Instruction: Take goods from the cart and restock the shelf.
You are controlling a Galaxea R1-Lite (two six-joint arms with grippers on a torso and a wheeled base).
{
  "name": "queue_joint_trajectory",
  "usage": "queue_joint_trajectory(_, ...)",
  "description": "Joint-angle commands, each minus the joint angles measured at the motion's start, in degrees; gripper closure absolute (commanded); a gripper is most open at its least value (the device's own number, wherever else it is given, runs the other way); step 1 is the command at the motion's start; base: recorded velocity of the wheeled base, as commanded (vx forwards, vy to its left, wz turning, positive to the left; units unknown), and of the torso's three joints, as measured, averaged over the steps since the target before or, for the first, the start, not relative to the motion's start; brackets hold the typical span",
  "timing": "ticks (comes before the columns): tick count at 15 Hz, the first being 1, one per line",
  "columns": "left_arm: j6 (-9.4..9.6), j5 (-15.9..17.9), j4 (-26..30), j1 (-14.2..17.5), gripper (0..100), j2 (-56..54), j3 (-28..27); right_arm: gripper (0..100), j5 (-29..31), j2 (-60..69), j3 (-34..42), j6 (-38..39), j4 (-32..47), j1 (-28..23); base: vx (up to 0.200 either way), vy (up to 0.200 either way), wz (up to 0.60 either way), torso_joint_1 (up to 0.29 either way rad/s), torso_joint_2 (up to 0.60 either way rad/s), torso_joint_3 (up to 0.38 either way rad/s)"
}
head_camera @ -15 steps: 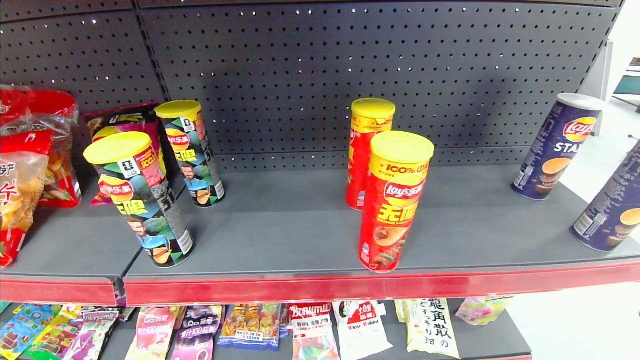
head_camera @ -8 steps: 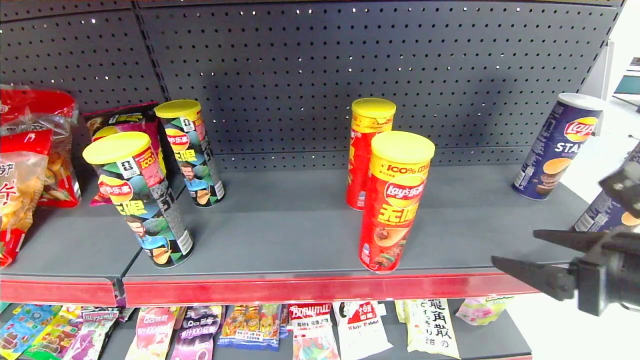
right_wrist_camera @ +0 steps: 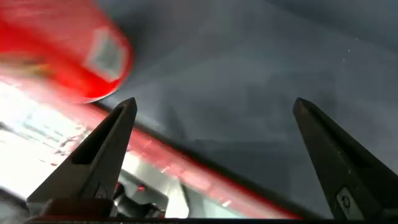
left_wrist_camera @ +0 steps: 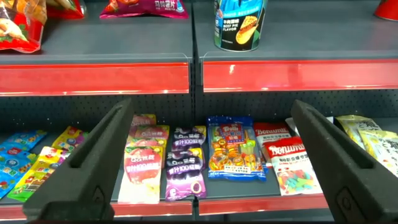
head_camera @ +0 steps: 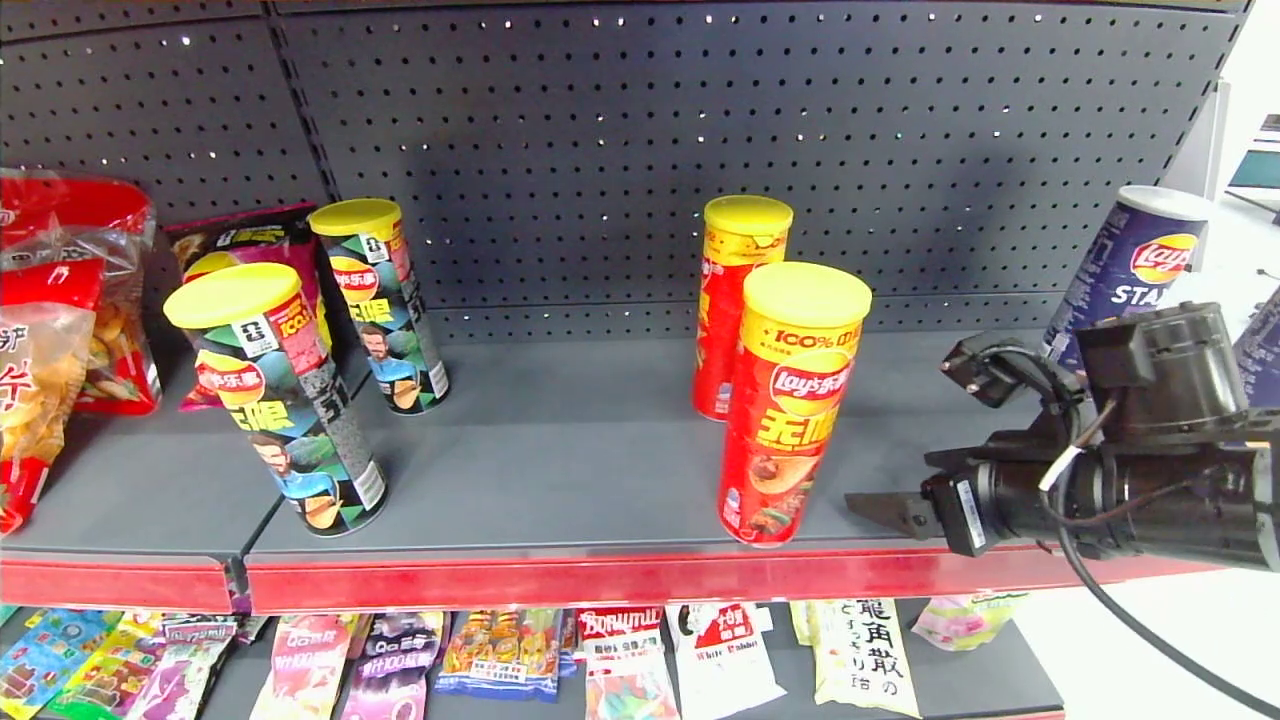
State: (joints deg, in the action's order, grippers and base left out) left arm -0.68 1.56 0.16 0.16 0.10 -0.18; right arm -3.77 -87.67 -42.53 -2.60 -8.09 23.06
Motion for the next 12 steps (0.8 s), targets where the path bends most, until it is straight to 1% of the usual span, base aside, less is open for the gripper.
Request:
queue_joint_trajectory(1, -0.02, 0.02, 0.02, 0.02, 0, 0.08, 0.01, 0, 0.16, -3.20, -1.06, 0.05, -0.08, 0.67, 0.000, 0.000, 0.00, 0.000, 0.00, 0.000)
queue_joint_trajectory(4, -0.02, 0.02, 0.02, 0.02, 0, 0.08, 0.01, 0, 0.25, -4.08, -1.85, -0.13, -0.08, 1.81, 0.000, 0.000, 0.00, 0.000, 0.00, 0.000)
queue_joint_trajectory(7, -0.02, 0.02, 0.02, 0.02, 0, 0.08, 0.01, 0, 1.75, -5.31, -2.03, -0.04, -0.08, 3.21, 0.000, 0.000, 0.00, 0.000, 0.00, 0.000)
queue_joint_trajectory(12, -0.02, 0.02, 0.02, 0.02, 0, 0.08, 0.01, 0, 1.92, -7.25, -4.05, -0.04, -0.08, 3.48, 0.000, 0.000, 0.00, 0.000, 0.00, 0.000)
